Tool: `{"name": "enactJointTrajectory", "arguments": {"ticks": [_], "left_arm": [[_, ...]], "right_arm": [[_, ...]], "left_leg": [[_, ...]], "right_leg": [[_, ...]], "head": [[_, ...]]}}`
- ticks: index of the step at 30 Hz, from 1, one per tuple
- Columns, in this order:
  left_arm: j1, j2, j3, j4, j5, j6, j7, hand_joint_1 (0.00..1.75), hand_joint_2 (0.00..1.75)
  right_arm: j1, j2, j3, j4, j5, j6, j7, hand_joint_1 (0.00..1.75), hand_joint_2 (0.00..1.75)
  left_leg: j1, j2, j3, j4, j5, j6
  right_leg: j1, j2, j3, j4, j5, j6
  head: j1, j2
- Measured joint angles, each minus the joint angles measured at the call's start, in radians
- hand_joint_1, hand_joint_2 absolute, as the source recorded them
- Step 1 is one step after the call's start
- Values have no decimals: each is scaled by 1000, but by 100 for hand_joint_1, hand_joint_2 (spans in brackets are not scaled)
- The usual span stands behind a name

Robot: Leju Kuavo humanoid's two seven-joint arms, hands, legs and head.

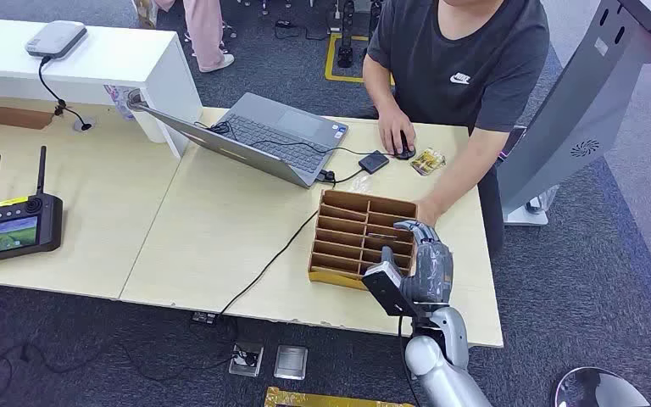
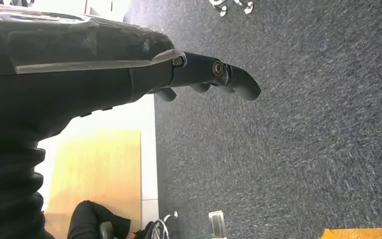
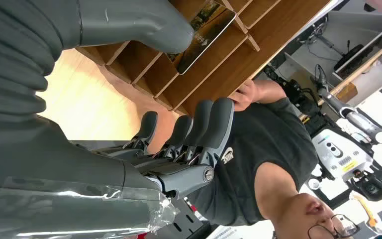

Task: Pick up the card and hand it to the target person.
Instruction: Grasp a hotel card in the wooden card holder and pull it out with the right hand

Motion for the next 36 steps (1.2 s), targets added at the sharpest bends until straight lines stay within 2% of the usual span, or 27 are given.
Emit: {"name": "enactJointTrajectory", "arguments": {"ticks": [17,29,36], "left_arm": [[-1,0,-1,0,-9,-8,-11,0,175],[-1,0,-1,0,-9,-8,-11,0,175],[-2,0,-2,0,-17,-11,-11,0,175]], "right_arm": [[-45,18,2,66,44,0,-31,76,175],[-63,36,2,104,57,0,-35,65,175],[-79,47,2,134,129,0,-33,65,175]], "left_leg": [[0,0,0,0,0,0],[0,0,0,0,0,0],[0,0,0,0,0,0]], "right_leg": [[0,0,0,0,0,0],[0,0,0,0,0,0],[0,0,0,0,0,0]], "head": [[0,0],[0,0],[0,0]]}}
